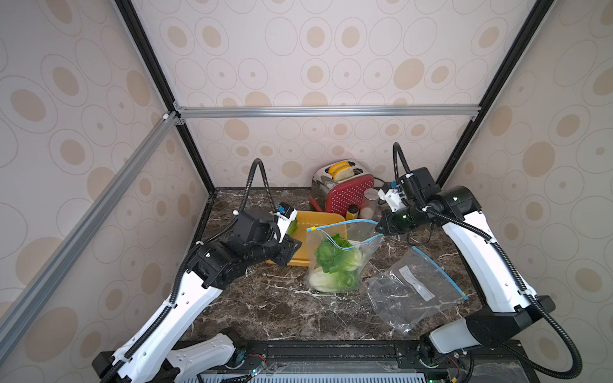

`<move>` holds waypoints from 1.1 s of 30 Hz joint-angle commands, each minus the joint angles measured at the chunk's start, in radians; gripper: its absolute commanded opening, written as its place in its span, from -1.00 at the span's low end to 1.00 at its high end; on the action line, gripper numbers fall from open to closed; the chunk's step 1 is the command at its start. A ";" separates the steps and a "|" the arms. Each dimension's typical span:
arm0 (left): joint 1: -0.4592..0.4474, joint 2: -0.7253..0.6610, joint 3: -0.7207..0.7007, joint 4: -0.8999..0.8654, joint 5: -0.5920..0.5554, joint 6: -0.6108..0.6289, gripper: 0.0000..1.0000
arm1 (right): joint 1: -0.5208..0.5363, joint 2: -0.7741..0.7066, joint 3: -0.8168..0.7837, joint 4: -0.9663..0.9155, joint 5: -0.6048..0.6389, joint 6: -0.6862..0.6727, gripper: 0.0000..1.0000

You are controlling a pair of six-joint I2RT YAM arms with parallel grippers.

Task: Put the chinese cabbages into a zipper bag and zip it
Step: Adjust the zipper food storage bag at the center of the board, then zip the zipper on the zipper food storage bag.

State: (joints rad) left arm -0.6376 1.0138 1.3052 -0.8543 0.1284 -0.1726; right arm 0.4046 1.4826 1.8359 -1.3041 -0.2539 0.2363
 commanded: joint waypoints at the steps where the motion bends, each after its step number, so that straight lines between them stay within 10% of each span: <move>1: 0.033 -0.060 -0.064 0.082 -0.001 0.044 0.01 | -0.001 -0.025 0.009 -0.009 0.001 -0.049 -1.00; 5: 0.039 -0.058 -0.159 0.320 0.184 0.053 0.03 | -0.001 -0.030 -0.015 0.026 -0.037 -0.052 -1.00; 26: 0.122 0.033 -0.291 0.640 0.372 0.082 -0.41 | -0.002 -0.056 -0.058 0.072 -0.055 -0.074 -1.00; 33: 0.122 0.073 -0.270 0.632 0.421 0.090 -0.88 | -0.002 -0.060 -0.061 0.088 -0.042 -0.077 -1.00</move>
State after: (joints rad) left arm -0.5217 1.0931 1.0111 -0.2428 0.5102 -0.1055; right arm 0.4046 1.4521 1.7817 -1.2270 -0.2951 0.1806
